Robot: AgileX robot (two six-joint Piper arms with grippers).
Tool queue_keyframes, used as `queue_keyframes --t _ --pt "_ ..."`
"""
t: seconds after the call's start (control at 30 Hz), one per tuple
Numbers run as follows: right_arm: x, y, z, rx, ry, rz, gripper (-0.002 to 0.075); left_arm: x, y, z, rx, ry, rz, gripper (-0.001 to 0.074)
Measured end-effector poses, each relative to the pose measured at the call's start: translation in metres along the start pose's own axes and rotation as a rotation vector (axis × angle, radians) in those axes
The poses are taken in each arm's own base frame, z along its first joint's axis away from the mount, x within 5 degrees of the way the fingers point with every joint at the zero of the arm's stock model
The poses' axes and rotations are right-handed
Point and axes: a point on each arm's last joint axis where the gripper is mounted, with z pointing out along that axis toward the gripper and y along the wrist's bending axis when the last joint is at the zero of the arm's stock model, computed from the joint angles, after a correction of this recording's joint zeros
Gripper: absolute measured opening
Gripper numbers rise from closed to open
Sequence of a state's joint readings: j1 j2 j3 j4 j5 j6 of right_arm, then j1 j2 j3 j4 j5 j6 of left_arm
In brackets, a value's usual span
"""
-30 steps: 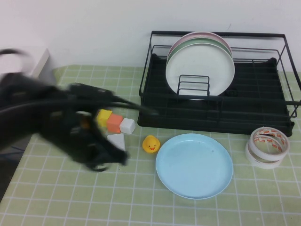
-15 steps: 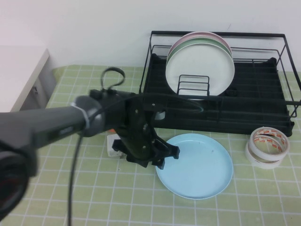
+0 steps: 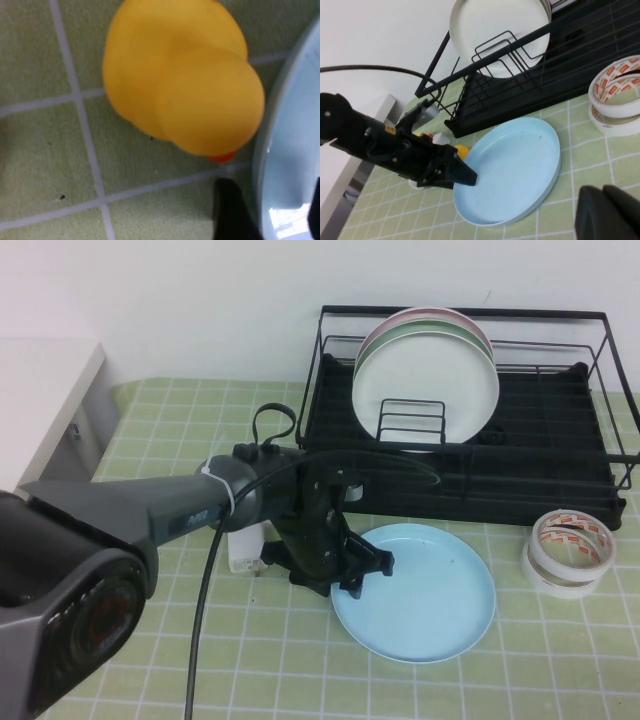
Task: Place plate on rack
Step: Pick up the plate from the table, then hand over the plate
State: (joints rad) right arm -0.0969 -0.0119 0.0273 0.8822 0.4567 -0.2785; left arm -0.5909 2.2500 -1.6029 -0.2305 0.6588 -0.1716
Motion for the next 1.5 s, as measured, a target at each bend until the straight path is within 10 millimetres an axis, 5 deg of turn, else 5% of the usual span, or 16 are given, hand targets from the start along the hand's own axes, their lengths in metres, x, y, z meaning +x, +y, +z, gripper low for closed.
queue_keyframes --t 0.33,0.63,0.9,1.13,1.3,1.5 --pt "0.0 0.0 0.0 -0.002 0.0 0.002 -0.0002 -0.001 0.0 0.004 0.001 -0.004 -0.027 0.0034" --pt "0.0 0.001 0.0 -0.011 -0.003 0.017 -0.0002 0.002 -0.007 0.006 0.08 0.035 -0.077 0.0011" --pt "0.006 0.007 -0.001 -0.072 0.073 0.091 0.007 0.0 -0.021 0.0 0.377 0.062 -0.034 0.0004" --pt "0.007 0.011 -0.001 -0.114 0.09 0.15 0.037 -0.011 -0.018 -0.041 0.489 -0.063 0.051 0.0004" --pt "-0.002 0.018 -0.003 -0.12 0.091 0.147 0.0429 0.006 -0.013 -0.081 0.487 -0.127 0.138 0.0004" --pt "-0.038 0.039 0.005 -0.103 0.193 0.013 0.0437 0.054 -0.005 -0.126 0.475 -0.254 0.188 0.0004"
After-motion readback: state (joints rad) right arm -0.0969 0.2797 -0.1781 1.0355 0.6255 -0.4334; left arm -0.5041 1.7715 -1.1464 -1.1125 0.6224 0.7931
